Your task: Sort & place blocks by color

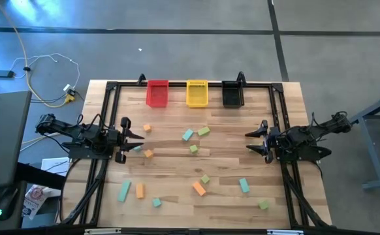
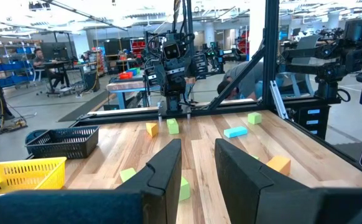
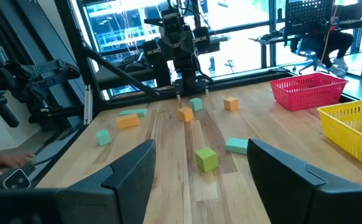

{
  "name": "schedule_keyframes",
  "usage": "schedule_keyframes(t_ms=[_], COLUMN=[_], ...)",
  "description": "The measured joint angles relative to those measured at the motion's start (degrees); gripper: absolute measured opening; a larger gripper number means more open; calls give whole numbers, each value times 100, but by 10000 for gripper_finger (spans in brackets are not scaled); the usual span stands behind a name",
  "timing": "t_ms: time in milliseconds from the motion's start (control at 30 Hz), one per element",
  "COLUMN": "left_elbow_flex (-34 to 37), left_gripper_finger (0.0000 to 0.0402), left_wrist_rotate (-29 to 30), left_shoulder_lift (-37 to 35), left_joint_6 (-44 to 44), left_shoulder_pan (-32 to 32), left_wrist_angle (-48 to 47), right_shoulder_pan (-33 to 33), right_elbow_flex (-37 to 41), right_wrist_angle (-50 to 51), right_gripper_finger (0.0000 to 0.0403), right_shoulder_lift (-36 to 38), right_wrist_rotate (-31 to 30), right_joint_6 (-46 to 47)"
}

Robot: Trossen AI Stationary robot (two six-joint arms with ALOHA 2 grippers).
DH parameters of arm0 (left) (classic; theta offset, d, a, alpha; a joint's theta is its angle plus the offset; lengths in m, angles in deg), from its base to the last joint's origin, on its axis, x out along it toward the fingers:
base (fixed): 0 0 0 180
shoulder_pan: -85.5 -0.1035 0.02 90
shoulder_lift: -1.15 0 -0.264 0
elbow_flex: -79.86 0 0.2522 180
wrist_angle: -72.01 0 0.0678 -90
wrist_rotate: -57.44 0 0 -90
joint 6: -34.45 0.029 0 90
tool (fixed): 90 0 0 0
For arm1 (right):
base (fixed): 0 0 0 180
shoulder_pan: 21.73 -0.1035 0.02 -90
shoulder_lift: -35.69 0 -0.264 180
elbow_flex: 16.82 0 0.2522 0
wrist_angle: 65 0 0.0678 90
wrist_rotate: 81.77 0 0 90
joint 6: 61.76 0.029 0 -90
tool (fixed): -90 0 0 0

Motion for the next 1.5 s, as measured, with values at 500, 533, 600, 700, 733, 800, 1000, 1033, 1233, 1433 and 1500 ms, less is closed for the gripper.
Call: schedule_keyframes(t_ms=[500,533,600,700,733,800,1000,1033,1233,1433,1500], left_elbow_flex=[0,-2,-2,-1,-2,-2,-2,0,0,-1,-2], left_gripper_finger=[88,88,88,88,88,88,88,88,88,88,88], left_wrist_rotate=[0,0,0,0,0,0,0,0,0,0,0], left_shoulder_lift=[0,0,0,1,0,2,0,0,1,1,2], left_joint_6=[1,1,-1,1,1,1,0,1,1,0,-1], left_shoulder_pan=[1,-1,-1,-1,0,-1,1,-1,1,0,1], left_wrist_angle=[0,0,0,0,0,0,0,0,0,0,0], right_shoulder_pan=[-1,-1,1,-1,-1,1,-1,1,-1,1,1], right_elbow_flex=[0,2,1,0,1,0,1,1,2,4,4], right_wrist_angle=[-1,0,0,1,1,0,0,0,-1,-86,-221], right_gripper_finger=[240,240,240,240,240,240,240,240,240,240,240], right_shoulder_lift=[-1,-1,0,-2,-1,-2,0,-2,0,-2,-2], right_wrist_rotate=[0,0,0,0,0,-2,-2,-1,0,-263,-304], right_joint_6=[0,0,0,0,-2,-56,-15,4,105,593,661])
